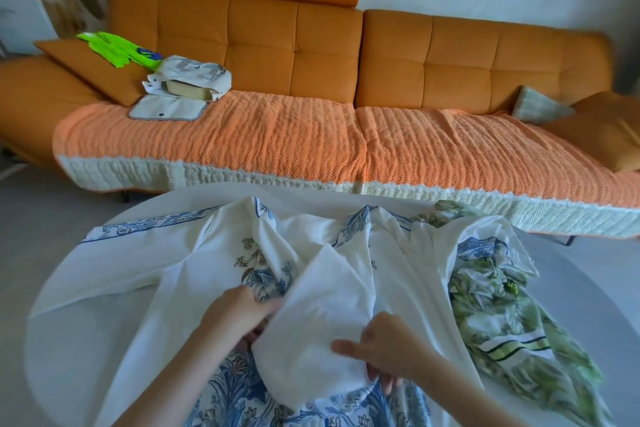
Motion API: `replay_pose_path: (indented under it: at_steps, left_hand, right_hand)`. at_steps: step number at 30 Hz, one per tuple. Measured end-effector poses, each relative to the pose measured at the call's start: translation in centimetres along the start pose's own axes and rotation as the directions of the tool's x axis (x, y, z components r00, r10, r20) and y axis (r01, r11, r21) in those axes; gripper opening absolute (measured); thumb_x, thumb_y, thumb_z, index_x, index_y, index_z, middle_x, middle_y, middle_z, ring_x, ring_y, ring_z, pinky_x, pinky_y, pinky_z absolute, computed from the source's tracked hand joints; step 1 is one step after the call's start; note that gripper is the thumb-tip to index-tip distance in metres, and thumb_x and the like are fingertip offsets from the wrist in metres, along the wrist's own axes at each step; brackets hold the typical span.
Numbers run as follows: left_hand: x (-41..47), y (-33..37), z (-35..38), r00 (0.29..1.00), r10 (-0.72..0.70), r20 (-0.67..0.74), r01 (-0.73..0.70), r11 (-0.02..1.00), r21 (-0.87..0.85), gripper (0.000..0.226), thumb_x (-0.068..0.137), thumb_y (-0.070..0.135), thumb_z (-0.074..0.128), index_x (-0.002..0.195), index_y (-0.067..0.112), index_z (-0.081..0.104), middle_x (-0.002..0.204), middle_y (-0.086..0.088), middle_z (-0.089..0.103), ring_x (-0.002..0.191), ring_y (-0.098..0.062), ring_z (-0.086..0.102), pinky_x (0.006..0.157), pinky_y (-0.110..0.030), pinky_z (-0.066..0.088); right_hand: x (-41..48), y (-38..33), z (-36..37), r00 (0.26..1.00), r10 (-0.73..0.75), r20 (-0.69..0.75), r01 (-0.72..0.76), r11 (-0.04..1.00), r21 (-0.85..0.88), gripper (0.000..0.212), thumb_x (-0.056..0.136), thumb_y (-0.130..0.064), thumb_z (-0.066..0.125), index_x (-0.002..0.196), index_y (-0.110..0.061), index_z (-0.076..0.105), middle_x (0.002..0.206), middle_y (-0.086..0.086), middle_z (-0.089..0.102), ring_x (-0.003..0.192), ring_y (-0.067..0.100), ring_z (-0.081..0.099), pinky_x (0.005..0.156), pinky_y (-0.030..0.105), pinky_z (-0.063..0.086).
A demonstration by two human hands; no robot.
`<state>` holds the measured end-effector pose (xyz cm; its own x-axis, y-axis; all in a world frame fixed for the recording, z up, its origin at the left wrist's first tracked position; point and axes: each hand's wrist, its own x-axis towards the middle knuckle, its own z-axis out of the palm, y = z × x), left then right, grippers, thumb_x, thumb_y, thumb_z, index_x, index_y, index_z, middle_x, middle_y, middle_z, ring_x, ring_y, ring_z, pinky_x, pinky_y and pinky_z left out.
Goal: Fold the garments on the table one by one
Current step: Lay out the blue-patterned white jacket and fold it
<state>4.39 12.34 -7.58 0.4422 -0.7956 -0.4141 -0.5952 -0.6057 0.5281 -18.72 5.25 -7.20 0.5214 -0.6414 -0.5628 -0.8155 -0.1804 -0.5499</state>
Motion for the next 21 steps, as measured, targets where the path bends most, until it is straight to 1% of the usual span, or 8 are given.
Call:
replay_pose_path:
  at_steps: [3, 7, 10, 12, 14, 16, 18, 21]
  left_hand:
    - [-0.2, -0.3, 0.9, 0.988, 0.051, 0.146, -0.059, 0.997, 0.049, 0.057, 0.06, 0.068, 0.067, 0.081, 0.015, 0.06, 0.085, -0.007, 0.069, 0.077, -0.021, 0.066, 0.064, -0.025, 0.041]
    - [-2.7, 2.3, 0.0, 0.949, 0.236, 0.208, -0.104, 0.858, -0.503, 0.042, 0.064, 0.056, 0.074, 0.076, 0.017, 0.067, 0.08, -0.003, 0.068, 0.067, -0.009, 0.058, 0.061, -0.021, 0.039]
    - [-5.6, 5.6, 0.4, 0.855, 0.379, 0.355, -0.007, 0.692, -0.722, 0.025, 0.077, 0.036, 0.069, 0.094, 0.018, 0.067, 0.088, 0.001, 0.067, 0.079, -0.01, 0.061, 0.065, -0.019, 0.047]
    - [-6.3, 6.1, 1.2, 0.776, 0.444, 0.449, -0.007, 0.717, -0.697, 0.027, 0.085, 0.031, 0.062, 0.103, 0.011, 0.066, 0.095, -0.008, 0.069, 0.088, -0.02, 0.067, 0.067, -0.027, 0.056]
    - [-5.4, 5.0, 1.3, 0.87, 0.356, 0.34, -0.118, 0.822, -0.558, 0.022, 0.092, 0.025, 0.057, 0.098, 0.006, 0.065, 0.091, -0.01, 0.071, 0.08, -0.019, 0.069, 0.064, -0.029, 0.057]
    - [-3.5, 3.0, 0.7, 0.98, 0.194, 0.054, -0.149, 0.879, -0.453, 0.019, 0.094, 0.02, 0.054, 0.089, 0.004, 0.064, 0.079, -0.01, 0.069, 0.06, -0.016, 0.065, 0.052, -0.028, 0.055]
    - [-1.6, 1.0, -0.3, 0.989, 0.062, -0.135, -0.119, 0.875, -0.47, 0.019, 0.094, 0.021, 0.054, 0.093, 0.003, 0.06, 0.076, -0.009, 0.067, 0.053, -0.015, 0.061, 0.044, -0.024, 0.051]
    - [1.6, -1.1, -1.2, 0.987, -0.067, -0.146, -0.018, 0.857, -0.515, 0.034, 0.091, 0.031, 0.058, 0.105, 0.0, 0.058, 0.075, -0.01, 0.067, 0.052, -0.02, 0.062, 0.042, -0.027, 0.052]
  right_hand:
    - [0.0, 0.2, 0.8, 0.998, -0.036, 0.047, 0.033, 0.998, 0.059, 0.04, 0.079, -0.045, 0.07, 0.059, -0.01, 0.063, 0.061, 0.008, 0.065, 0.04, 0.01, 0.057, 0.043, 0.019, 0.047]
    - [0.1, 0.4, 1.4, 0.992, -0.122, 0.022, 0.106, 0.926, 0.363, 0.02, 0.089, -0.013, 0.062, 0.076, 0.0, 0.055, 0.063, 0.008, 0.066, 0.045, 0.014, 0.059, 0.05, 0.028, 0.053]
    - [-0.3, -0.9, 1.1, 0.985, -0.166, 0.04, 0.066, 0.589, 0.805, 0.02, 0.087, -0.002, 0.055, 0.103, 0.008, 0.059, 0.085, 0.016, 0.069, 0.072, 0.025, 0.067, 0.065, 0.033, 0.057]
    - [-0.6, -1.0, 0.8, 0.983, -0.148, 0.112, -0.051, 0.365, 0.93, 0.024, 0.082, -0.001, 0.052, 0.101, 0.009, 0.064, 0.09, 0.021, 0.067, 0.077, 0.028, 0.067, 0.068, 0.035, 0.057]
    - [-0.9, 0.3, 0.1, 0.991, -0.016, 0.136, -0.1, 0.598, 0.795, 0.02, 0.088, 0.0, 0.05, 0.098, 0.007, 0.065, 0.083, 0.019, 0.068, 0.066, 0.024, 0.067, 0.066, 0.037, 0.058]
    - [-1.2, 2.2, -1.4, 0.995, 0.096, 0.013, -0.087, 0.82, 0.566, 0.015, 0.094, -0.006, 0.051, 0.1, 0.003, 0.061, 0.072, 0.016, 0.068, 0.053, 0.022, 0.066, 0.058, 0.04, 0.059]
    - [-1.2, 3.4, -3.3, 0.992, 0.098, -0.085, -0.033, 0.825, 0.564, 0.017, 0.097, -0.009, 0.048, 0.102, 0.005, 0.056, 0.074, 0.021, 0.068, 0.051, 0.028, 0.065, 0.047, 0.038, 0.056]
    - [0.2, 3.2, -5.2, 0.983, 0.086, -0.16, 0.029, 0.793, 0.608, 0.028, 0.097, -0.017, 0.048, 0.101, 0.01, 0.055, 0.082, 0.025, 0.067, 0.052, 0.029, 0.066, 0.046, 0.033, 0.054]
